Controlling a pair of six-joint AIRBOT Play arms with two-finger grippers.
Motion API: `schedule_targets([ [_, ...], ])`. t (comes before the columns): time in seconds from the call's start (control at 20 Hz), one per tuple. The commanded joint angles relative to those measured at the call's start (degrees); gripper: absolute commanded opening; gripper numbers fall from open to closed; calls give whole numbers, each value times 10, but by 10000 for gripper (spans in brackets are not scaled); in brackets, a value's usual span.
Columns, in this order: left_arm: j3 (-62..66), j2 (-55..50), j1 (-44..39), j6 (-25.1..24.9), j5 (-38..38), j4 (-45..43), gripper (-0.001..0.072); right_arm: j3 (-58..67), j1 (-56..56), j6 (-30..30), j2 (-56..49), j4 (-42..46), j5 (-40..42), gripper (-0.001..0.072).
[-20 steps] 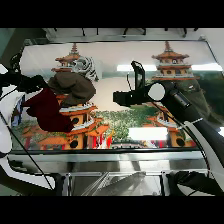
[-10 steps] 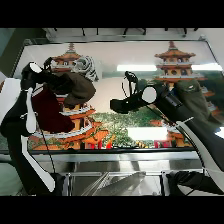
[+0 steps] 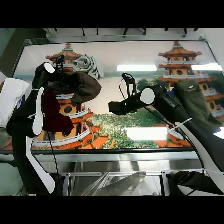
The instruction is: Fold the shirts.
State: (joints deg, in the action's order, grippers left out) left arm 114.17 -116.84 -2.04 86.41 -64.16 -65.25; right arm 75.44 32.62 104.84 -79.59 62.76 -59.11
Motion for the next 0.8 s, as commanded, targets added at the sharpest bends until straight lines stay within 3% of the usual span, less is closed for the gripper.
schedule_targets([
  [0.0, -66, 103, -9, -10, -5, -63, 10, 1, -6, -32, 0, -1, -37, 29],
  [0.2, -223, 281, -27, -9, -28, -33, 11, 2, -73, -90, 47, 4, -87, 30],
  [0.4, -372, 406, -146, 13, -2, 81, 11, -1, -177, -119, 153, 56, -117, 29],
  [0.65, -439, 414, -366, 141, 158, 78, 11, -3, -308, -160, 230, 95, -197, 30],
  [0.75, -439, 383, -420, 146, 185, 78, 12, -3, -343, -166, 247, 95, -209, 30],
])
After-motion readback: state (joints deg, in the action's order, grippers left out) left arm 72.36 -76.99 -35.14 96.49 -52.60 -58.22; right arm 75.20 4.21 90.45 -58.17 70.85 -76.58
